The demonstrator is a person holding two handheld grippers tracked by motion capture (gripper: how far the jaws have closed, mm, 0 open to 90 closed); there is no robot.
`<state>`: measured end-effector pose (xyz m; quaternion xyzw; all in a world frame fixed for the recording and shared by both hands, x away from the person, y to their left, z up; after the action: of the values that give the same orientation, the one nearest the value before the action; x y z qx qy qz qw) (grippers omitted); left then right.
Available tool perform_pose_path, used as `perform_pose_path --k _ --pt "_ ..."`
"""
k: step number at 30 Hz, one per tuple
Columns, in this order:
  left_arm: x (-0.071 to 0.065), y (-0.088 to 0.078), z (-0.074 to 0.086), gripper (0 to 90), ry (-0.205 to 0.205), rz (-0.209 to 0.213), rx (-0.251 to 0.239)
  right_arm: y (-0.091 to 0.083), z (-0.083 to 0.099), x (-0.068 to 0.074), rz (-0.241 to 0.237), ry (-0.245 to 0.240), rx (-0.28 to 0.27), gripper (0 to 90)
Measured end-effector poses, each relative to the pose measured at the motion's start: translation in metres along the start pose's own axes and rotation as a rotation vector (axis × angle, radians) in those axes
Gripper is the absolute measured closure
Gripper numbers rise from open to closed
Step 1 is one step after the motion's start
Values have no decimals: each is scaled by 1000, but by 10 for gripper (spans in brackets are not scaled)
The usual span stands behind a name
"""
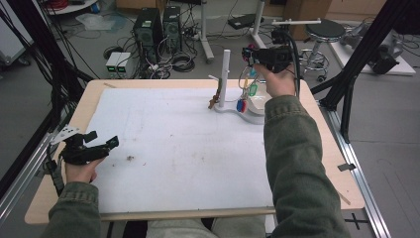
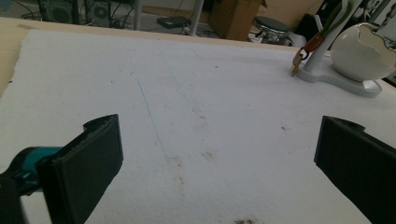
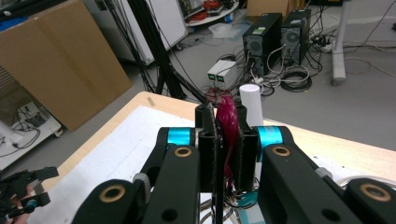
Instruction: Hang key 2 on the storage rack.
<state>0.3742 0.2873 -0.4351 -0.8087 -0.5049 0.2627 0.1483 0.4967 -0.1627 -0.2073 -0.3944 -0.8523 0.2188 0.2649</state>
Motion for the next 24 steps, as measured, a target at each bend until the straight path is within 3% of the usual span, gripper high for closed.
perform_pose_path --k 4,16,24 --pt "-1 2 0 17 0 6 -1 7 -8 -3 12 9 2 836" --pt "0 3 0 17 2 10 5 43 -14 -7 -12 68 9 835" --pt "1 3 0 17 1 7 2 64 -13 -11 3 64 38 835"
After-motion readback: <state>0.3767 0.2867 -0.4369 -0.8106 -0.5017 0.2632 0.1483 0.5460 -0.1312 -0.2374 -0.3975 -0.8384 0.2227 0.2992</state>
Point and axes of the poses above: each handheld gripper's, and its own axes: y roughly forward along the jaws, z roughly out of its underside, x roughly to its left, the point moved 7 cm from there along y, roughly forward along the jaws, and after that the axes turned 12 degrees about x, right-handed, at the moved point
